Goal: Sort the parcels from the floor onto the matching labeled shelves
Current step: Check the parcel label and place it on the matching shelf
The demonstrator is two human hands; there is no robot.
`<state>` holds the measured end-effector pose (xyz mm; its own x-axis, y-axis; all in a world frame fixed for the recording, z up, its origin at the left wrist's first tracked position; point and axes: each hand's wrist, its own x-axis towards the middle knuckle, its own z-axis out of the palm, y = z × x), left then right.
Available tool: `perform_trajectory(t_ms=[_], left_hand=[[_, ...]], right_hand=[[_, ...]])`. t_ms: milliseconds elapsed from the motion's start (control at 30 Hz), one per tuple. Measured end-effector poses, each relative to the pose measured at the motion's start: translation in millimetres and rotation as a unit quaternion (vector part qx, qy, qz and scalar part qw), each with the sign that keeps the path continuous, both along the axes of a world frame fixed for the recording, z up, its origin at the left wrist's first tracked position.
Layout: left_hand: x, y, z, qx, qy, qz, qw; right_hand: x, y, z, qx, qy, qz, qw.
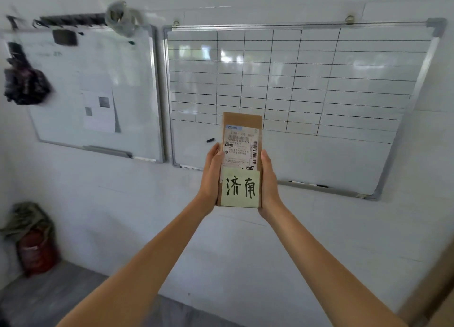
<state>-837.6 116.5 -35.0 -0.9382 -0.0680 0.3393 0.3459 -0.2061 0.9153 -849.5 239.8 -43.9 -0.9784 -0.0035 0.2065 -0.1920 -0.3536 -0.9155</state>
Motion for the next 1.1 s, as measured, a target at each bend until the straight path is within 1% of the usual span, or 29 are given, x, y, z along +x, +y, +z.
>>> perform_trajectory(t_ms=[300, 533, 800, 933, 1100], left_hand=[[21, -74, -6, -0.008, -0.005, 0.09, 0.996], [38, -102, 0, -0.025, -0.003, 0.169, 0.985], [67, -100, 7, -0.03, -0.008, 0.283, 0.959], [91, -93, 3, -0.049, 0.004, 0.332, 0.942], [137, -76, 0, -0.013, -0.01, 0.387, 0.922]], right_hand=[[5, -76, -7, 0.003, 0.042, 0.115, 0.993], [12, -106, -5, -0.054, 0.043, 0.205, 0.976], [16, -112, 5, -0.084, 0.008, 0.328, 0.941], [28, -113, 4, -0.085, 0.016, 0.375, 0.923], [53, -115, -2, -0.096, 0.001, 0.459, 0.883]])
